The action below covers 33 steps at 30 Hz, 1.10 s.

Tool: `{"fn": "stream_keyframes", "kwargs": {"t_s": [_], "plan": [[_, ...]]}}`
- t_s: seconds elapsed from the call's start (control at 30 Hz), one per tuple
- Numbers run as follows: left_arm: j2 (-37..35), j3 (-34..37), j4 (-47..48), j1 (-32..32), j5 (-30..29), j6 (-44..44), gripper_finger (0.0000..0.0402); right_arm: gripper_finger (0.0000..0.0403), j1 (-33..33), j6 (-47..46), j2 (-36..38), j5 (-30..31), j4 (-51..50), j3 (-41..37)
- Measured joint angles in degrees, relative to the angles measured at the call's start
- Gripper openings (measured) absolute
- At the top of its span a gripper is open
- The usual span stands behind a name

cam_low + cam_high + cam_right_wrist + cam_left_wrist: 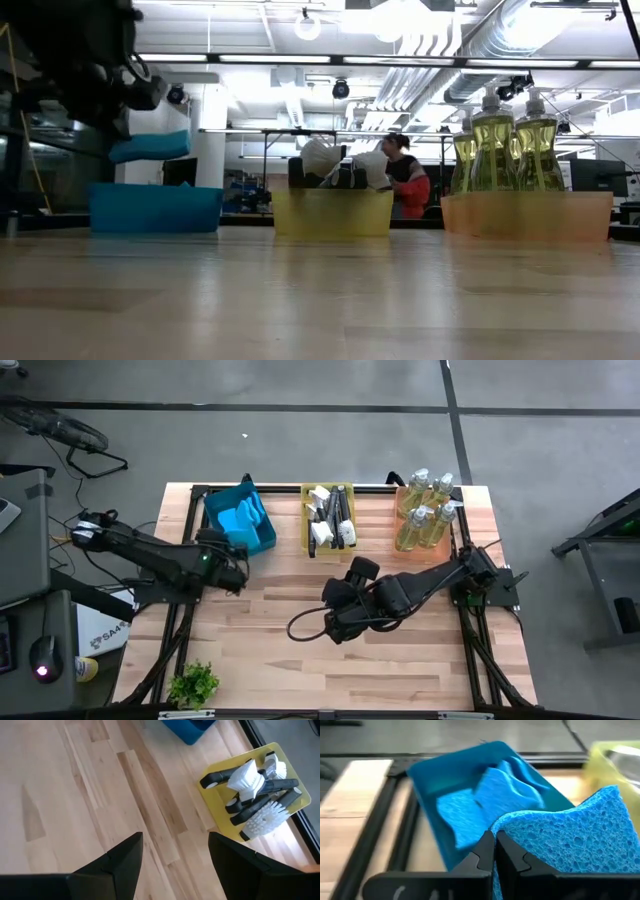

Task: Pick & Place Kitchen Sink Supplies
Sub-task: Put the blue dishwashing sponge into the blue bin

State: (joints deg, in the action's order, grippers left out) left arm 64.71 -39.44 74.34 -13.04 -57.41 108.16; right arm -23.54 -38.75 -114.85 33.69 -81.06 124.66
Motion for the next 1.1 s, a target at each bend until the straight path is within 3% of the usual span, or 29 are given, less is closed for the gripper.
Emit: {"fn": "stream_keyframes", "kwargs": {"t_s": [0.2, 0.53, 0.8, 1.1], "plan": [[0.0, 0.0, 0.7, 8.1, 0.3, 0.7, 0.0000, 0.0220, 1.4, -0.2, 0.0, 0.0, 0.0, 0.0], [0.0, 0.0, -2.5, 21.9, 6.8, 7.4, 0.0000, 0.0220, 3.6, -0.2, 0.0, -1.1, 0.0, 0.0], [0.0, 0.0, -13.1, 29.1, 10.8, 8.1, 0.0000, 0.0220, 4.7, -0.4, 0.0, -1.3, 0.1, 0.0], [0.0, 0.5, -15.0, 36.6, 14.1, 15.2, 0.0000, 0.0220, 5.2, -1.9, 0.0, -1.2, 0.1, 0.0]]}}
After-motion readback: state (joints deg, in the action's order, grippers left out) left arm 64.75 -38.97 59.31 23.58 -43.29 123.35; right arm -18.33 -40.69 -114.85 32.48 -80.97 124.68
